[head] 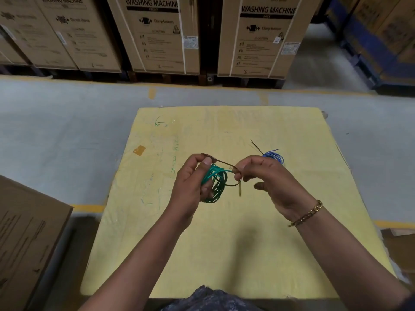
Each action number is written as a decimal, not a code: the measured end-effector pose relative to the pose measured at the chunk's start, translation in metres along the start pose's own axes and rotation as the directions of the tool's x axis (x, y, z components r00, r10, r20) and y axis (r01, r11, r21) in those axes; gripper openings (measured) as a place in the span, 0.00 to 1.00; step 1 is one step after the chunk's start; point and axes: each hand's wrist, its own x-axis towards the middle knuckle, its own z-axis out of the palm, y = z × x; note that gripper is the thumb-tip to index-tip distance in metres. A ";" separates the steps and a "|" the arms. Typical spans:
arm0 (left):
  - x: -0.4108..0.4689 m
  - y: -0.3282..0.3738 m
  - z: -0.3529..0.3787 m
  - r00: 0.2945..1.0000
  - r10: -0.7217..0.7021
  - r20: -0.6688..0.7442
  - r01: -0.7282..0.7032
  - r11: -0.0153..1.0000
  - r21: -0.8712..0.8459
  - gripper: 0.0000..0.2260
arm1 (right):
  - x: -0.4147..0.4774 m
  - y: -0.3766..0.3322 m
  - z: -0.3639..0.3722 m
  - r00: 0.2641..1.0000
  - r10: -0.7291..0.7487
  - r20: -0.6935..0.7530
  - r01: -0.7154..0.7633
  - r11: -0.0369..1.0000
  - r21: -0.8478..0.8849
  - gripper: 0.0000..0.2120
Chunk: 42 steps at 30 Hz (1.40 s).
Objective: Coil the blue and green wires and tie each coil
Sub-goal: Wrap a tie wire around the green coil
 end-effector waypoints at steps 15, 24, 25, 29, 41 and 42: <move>0.000 -0.008 -0.002 0.998 -0.024 0.061 0.018 0.995 0.100 0.05 | 0.016 0.004 -0.006 0.998 -0.043 0.046 0.047 0.996 -0.080 0.07; -0.004 -0.012 0.003 0.994 -0.074 0.084 0.070 0.996 0.050 0.06 | 0.030 0.013 0.005 0.999 -0.035 0.013 0.036 0.993 -0.115 0.06; -0.003 -0.013 0.002 0.991 -0.090 0.094 0.090 0.996 0.012 0.06 | 0.029 0.011 0.001 0.998 -0.049 0.027 0.052 0.993 -0.109 0.04; -0.002 -0.016 -0.001 0.981 -0.143 0.133 0.144 0.990 0.006 0.07 | 0.030 0.004 -0.011 0.992 -0.093 0.088 0.107 0.979 -0.174 0.04; -0.002 -0.015 0.002 0.920 -0.279 0.274 0.320 0.940 -0.118 0.08 | 0.050 0.010 -0.010 0.947 0.022 0.321 0.016 0.993 -0.117 0.05; -0.001 -0.016 0.002 0.911 -0.301 0.283 0.351 0.925 -0.144 0.08 | 0.051 0.009 -0.010 0.943 0.044 0.330 -0.005 0.993 -0.117 0.06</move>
